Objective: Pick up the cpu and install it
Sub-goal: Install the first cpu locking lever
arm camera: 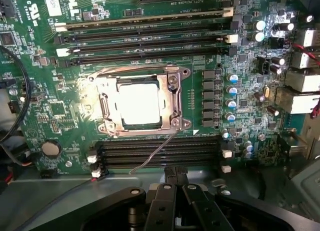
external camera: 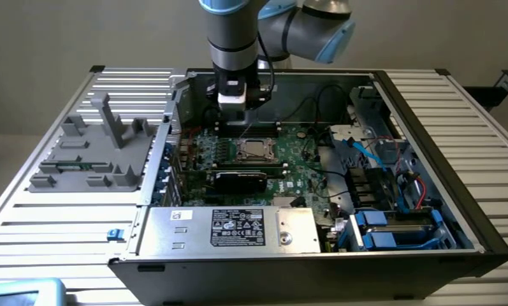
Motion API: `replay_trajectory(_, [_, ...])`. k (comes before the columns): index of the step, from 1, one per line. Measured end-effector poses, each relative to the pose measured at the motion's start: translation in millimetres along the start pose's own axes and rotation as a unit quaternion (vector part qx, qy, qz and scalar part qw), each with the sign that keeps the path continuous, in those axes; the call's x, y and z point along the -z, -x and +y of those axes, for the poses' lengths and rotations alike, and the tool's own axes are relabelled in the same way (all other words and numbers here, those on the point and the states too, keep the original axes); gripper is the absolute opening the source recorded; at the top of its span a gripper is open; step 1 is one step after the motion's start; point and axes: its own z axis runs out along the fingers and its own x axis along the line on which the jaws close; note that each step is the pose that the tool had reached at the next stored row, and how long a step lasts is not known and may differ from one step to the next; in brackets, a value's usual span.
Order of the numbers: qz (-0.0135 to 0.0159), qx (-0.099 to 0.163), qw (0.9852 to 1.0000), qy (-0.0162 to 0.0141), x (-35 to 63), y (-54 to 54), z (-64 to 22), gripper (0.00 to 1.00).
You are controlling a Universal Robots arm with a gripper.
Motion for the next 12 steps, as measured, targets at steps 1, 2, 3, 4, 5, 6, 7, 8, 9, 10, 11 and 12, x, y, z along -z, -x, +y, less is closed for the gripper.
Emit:
replay_trajectory(1, [0.0027,-0.008,1.0,0.0,-0.7,0.0,0.2,0.11])
replay_trajectory(2, [0.0053,-0.016,0.9999,0.0002,-1.4,0.1,0.5,0.11])
replay_trajectory(3, [0.0081,-0.025,0.9997,0.0002,-2.2,0.1,0.7,0.11])
replay_trajectory(4, [0.0106,-0.032,0.9994,0.0003,-3.1,0.1,1.0,0.11])
replay_trajectory(5, [0.0126,-0.039,0.9992,0.0004,-4.2,0.1,1.4,0.11])
replay_trajectory(6, [0.0147,-0.045,0.9989,0.0004,-5.4,0.2,1.8,0.11])
replay_trajectory(7, [0.0167,-0.051,0.9986,0.0005,-6.7,0.3,2.3,0.11])
replay_trajectory(8, [0.0188,-0.057,0.9982,0.0005,-8.0,0.3,2.7,0.11])
replay_trajectory(9, [0.0205,-0.063,0.9978,0.0002,-9.2,0.5,3.1,0.11])
replay_trajectory(10, [0.0213,-0.065,0.9976,0.0,-10.3,1.5,3.6,0.11])
replay_trajectory(11, [0.0216,-0.066,0.9976,-0.0004,-11.4,3.3,4.2,0.11])
replay_trajectory(12, [0.0217,-0.067,0.9975,-0.0008,-12.5,5.6,4.8,0.11])
